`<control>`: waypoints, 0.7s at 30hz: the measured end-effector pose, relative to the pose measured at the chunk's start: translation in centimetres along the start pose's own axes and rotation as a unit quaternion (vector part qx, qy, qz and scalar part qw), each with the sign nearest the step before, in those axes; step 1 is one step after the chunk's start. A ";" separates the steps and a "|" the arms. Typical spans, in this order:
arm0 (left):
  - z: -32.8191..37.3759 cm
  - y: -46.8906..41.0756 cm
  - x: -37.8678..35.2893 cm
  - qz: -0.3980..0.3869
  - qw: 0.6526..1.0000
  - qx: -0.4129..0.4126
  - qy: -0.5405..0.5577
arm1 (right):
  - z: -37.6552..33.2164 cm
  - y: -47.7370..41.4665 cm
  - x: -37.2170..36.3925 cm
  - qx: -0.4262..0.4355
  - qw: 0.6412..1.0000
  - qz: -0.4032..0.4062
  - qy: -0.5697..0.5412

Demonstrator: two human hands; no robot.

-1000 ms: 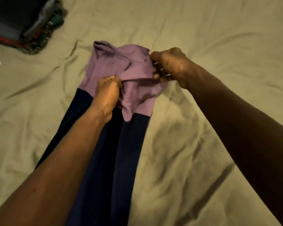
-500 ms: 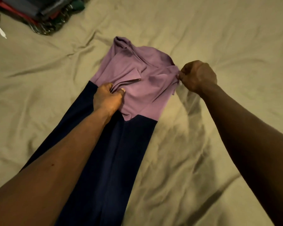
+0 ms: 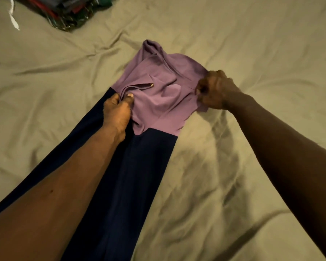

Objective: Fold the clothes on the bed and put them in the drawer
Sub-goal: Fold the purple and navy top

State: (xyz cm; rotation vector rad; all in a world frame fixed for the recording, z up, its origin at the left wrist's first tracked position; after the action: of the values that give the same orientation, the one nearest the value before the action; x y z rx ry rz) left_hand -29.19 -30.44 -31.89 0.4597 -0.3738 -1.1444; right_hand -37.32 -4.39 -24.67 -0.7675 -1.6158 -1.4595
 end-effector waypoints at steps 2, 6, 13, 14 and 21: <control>-0.2 0.1 0.1 -0.011 1.000 0.000 -0.012 | 0.4 -1.4 0.4 -0.026 0.997 0.070 0.034; 0.0 1.1 0.2 0.001 0.997 -0.042 -0.063 | -2.0 -1.8 0.6 -0.124 0.983 0.135 0.015; -1.7 13.9 6.3 0.124 0.934 -0.131 -0.307 | -11.5 10.4 -8.5 -0.035 0.906 0.294 -0.303; -2.8 16.3 7.9 0.089 0.931 -0.086 -0.344 | -12.5 12.5 -10.3 -0.011 0.908 0.292 -0.299; -11.5 28.4 14.9 -0.070 0.817 -0.014 -0.572 | -17.0 16.5 -15.2 0.158 0.967 0.132 -0.150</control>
State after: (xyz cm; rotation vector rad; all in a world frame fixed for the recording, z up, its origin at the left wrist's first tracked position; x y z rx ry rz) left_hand 4.24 -32.84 -25.88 -0.3096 -1.3832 -1.4798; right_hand -12.94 -17.57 -29.72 -1.0067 -1.8321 -0.8985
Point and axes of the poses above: each hand's wrist, its own y-axis away from the middle knuckle, its own x-axis out of the back of the hand, z = x × y, the point moved 1 cm from there along -y, towards the middle knuckle, and after that the axes turned 2 degrees about -z, right-handed, at the moved point
